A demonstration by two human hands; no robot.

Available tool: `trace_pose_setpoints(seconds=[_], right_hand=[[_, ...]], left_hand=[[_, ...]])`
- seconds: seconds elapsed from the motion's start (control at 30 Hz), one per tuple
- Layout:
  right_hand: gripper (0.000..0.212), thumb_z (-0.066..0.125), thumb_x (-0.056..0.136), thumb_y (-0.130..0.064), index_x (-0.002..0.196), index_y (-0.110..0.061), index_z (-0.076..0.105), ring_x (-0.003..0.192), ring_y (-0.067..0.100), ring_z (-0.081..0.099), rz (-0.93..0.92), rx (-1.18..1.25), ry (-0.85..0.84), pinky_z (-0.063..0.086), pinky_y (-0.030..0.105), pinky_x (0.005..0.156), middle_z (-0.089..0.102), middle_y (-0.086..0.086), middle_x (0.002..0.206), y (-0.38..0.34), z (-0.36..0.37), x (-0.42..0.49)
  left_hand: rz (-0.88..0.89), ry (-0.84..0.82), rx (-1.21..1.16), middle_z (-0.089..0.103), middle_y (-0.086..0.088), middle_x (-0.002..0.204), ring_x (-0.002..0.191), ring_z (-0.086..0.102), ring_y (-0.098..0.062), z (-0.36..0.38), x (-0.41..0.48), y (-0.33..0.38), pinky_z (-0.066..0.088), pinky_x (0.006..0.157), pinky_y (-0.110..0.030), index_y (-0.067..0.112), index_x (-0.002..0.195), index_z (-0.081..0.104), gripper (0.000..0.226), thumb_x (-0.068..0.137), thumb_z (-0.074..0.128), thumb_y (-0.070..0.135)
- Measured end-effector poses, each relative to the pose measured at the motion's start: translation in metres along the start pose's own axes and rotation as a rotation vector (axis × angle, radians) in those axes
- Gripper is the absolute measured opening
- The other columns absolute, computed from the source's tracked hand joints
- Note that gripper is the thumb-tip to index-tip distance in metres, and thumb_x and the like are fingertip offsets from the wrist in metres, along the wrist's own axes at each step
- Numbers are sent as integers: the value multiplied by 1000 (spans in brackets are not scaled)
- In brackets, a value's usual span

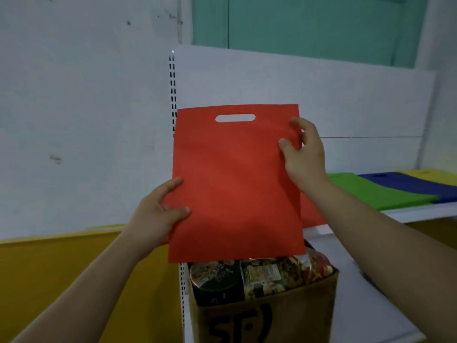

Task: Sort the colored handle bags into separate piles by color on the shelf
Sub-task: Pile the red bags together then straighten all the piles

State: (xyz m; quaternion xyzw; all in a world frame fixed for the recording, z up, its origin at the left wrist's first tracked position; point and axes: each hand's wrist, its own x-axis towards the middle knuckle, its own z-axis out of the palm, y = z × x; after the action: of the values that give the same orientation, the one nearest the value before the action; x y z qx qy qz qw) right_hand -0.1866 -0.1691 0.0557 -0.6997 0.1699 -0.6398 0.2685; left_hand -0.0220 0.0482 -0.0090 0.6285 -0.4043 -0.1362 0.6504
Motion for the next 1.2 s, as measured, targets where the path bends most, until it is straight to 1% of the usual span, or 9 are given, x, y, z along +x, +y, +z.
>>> trace_pose_setpoints(seconds=[0.1, 0.33, 0.47, 0.57, 0.7, 0.8, 0.97, 1.07, 1.2], right_hand=[[44, 60, 90, -11, 131, -21, 49, 109, -4, 47, -31, -32, 25, 32, -3, 88, 50, -17, 121, -6, -34, 1], [57, 64, 85, -6, 136, -25, 44, 115, 0, 46, 24, -123, -58, 36, 13, 97, 45, -16, 128, 15, -133, 5], [58, 62, 86, -5, 137, -25, 44, 117, 2, 46, 55, -151, -78, 37, 16, 98, 44, -16, 127, 34, -198, 12], [57, 61, 88, -6, 138, -26, 43, 112, 0, 46, 66, -170, -102, 36, 6, 89, 45, -16, 127, 45, -241, 20], [58, 61, 87, -6, 138, -25, 43, 109, 0, 47, 68, -166, -108, 33, -4, 79, 46, -14, 129, 61, -281, 29], [60, 62, 86, -7, 139, -26, 40, 108, 0, 47, 95, -170, -137, 32, -4, 76, 45, -13, 131, 72, -295, 36], [74, 63, 85, -5, 146, -29, 28, 116, 12, 48, 155, -235, -316, 39, 19, 90, 41, -3, 141, 93, -286, 44], [75, 59, 85, -3, 146, -31, 27, 110, 15, 51, 172, -250, -340, 41, 23, 86, 44, -2, 139, 105, -266, 49], [74, 56, 84, 0, 146, -29, 29, 114, 18, 53, 183, -206, -318, 46, 27, 91, 46, -1, 138, 123, -232, 65]], left_hand=[[80, 48, 34, 66, -7, 105, 72, 65, -12, 26, -5, 4, 51, 63, -25, 42, 119, 51, 58, 85, 60, -5], [172, 26, 118, 61, -6, 121, 102, 63, -21, 115, -15, 17, 50, 94, -41, 34, 133, 48, 59, 87, 57, -3], [176, 45, 165, 60, -5, 124, 104, 61, -19, 180, -26, 24, 48, 95, -36, 32, 134, 47, 58, 87, 57, 0], [180, 57, 167, 59, -6, 126, 107, 60, -21, 225, -34, 30, 47, 97, -36, 28, 134, 48, 57, 87, 57, -2], [195, 69, 198, 57, -4, 127, 106, 58, -19, 270, -42, 35, 46, 89, -26, 28, 136, 47, 57, 88, 56, -1], [184, 76, 220, 56, -7, 129, 108, 58, -22, 286, -44, 38, 47, 94, -33, 30, 136, 46, 57, 89, 56, 1], [171, 117, 299, 57, -8, 128, 108, 58, -24, 284, -38, 41, 46, 96, -36, 30, 137, 45, 56, 89, 57, 3], [140, 144, 332, 57, -7, 128, 107, 59, -25, 274, -30, 40, 47, 98, -43, 31, 137, 44, 56, 89, 57, 5], [83, 200, 361, 59, -8, 125, 100, 60, -23, 261, -10, 37, 47, 95, -37, 27, 138, 45, 55, 89, 60, 9]])
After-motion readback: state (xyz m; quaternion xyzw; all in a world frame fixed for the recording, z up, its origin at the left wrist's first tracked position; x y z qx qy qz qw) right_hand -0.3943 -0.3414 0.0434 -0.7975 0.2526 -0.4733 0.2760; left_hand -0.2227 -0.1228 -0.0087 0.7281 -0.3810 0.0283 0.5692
